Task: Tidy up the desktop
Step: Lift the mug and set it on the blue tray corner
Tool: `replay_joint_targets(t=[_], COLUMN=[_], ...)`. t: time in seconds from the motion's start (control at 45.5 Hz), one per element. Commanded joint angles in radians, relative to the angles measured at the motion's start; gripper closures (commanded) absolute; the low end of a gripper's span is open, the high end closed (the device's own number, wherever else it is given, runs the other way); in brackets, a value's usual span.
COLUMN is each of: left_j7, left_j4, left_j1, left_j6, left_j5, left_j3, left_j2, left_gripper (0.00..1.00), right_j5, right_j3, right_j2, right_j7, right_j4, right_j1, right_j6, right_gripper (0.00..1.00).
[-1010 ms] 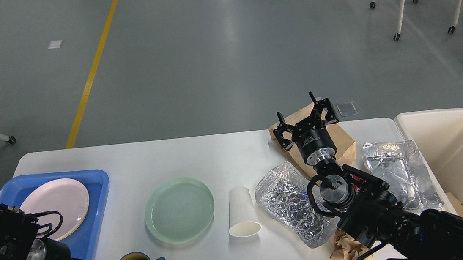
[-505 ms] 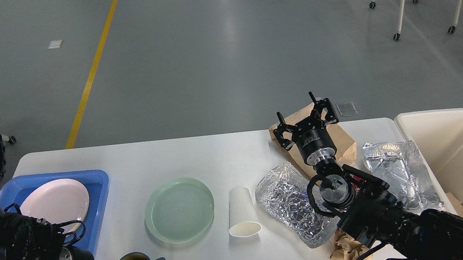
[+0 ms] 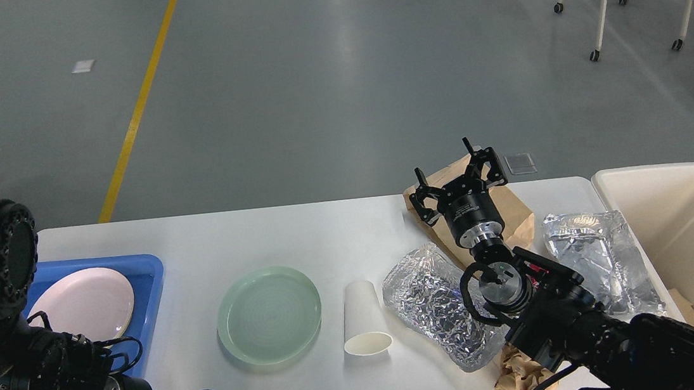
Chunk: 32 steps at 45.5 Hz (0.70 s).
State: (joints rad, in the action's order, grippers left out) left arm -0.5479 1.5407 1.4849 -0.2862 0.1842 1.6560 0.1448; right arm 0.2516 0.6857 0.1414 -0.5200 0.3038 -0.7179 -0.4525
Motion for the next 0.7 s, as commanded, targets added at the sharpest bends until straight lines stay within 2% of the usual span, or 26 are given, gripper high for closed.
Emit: replay_joint_targets(t=[0.0,0.132,0.198,0.329,0.439,0.505,0.615,0.681], left_j7=[-0.02,-0.058,-0.096,-0.233,-0.331,-0.408,-0.412,-0.412], left_j4=[0.002,0.015,0.038,0.144,0.154,0.153,0.138,0.107], left_j1=[0.011,0.066,0.116,0.274,0.371,0.422,0.475,0.476], left_j6=[-0.001,0.007,0.009,0.022,0.042,0.061,0.079,0.079], left_j5=[0.003,0.006,0.008,0.047,0.096,0.112,0.158,0.158], left_j3=[0.01,0.039,0.063,0.192,0.323,0.418,0.601,0.613], left_j2=[0.007,0.013,0.022,0.033,0.047,0.064,0.097,0.146], left_gripper=[1.0,1.0,1.0,1.0,1.0,1.0,1.0,1.0], right_j5=[0.0,0.0,0.0,0.0,0.0,0.0,0.0,0.0], right_j3=[0.0,0.0,0.0,0.0,0.0,0.0,0.0,0.0], right_j2=[0.0,0.0,0.0,0.0,0.0,0.0,0.0,0.0], right_j7=[0.0,0.0,0.0,0.0,0.0,0.0,0.0,0.0], right_j4=[0.0,0.0,0.0,0.0,0.0,0.0,0.0,0.0], right_j1=[0.0,0.0,0.0,0.0,0.0,0.0,0.0,0.0], right_j6=[0.0,0.0,0.0,0.0,0.0,0.0,0.0,0.0], right_gripper=[0.0,0.0,0.0,0.0,0.0,0.0,0.0,0.0])
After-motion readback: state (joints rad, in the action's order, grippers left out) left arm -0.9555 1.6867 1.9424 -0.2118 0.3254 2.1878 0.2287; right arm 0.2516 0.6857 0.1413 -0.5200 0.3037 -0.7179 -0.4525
